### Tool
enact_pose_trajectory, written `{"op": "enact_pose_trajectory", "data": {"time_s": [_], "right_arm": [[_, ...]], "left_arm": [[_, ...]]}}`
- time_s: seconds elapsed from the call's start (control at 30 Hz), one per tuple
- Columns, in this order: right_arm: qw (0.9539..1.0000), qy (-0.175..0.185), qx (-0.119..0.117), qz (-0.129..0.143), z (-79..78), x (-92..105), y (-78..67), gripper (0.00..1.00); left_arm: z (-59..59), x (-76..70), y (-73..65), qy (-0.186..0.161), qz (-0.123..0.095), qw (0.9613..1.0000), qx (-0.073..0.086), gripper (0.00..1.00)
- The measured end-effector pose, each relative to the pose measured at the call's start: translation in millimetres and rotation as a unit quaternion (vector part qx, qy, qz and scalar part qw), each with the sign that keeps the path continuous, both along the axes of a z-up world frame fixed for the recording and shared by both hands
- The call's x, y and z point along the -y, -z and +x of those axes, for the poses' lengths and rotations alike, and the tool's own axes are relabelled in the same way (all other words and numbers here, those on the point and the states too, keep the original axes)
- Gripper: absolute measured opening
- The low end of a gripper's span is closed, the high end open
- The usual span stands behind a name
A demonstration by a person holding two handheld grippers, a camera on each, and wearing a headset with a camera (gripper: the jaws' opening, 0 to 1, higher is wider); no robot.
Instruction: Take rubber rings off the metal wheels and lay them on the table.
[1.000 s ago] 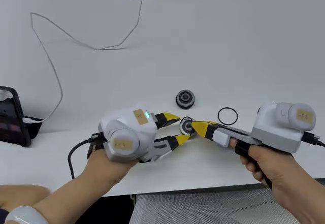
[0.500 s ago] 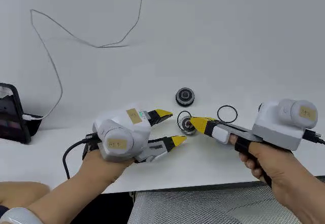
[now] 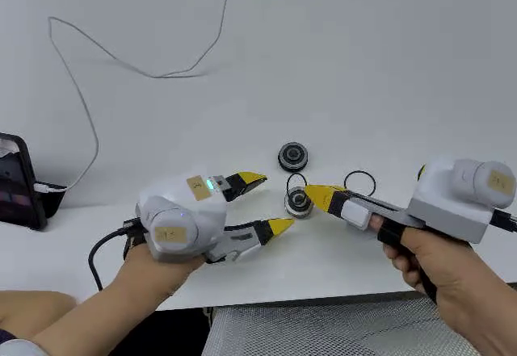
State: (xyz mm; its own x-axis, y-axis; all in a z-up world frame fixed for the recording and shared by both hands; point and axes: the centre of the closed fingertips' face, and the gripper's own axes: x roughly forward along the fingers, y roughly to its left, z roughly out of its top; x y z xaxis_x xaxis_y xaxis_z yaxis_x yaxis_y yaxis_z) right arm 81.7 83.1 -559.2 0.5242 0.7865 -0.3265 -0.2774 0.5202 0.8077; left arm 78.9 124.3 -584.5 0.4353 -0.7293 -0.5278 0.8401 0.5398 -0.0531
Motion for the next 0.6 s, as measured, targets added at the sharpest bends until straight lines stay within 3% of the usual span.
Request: {"op": "enact_pose_trajectory", "data": {"time_s": [0.33,0.6], "right_arm": [[0.9999,0.014,0.004,-0.007,2.6,16.0,-2.5,0.02],[0.9989,0.042,0.0,-0.018,9.5,43.1,3.9,0.02]], "left_arm": [[-1.4,-6.6,-2.7,-0.01,-0.01,0.9999,0.001,0.5],[1.6,-8.3,-7.2,-0.019,-0.02,0.9996,0.008,0.55]]}}
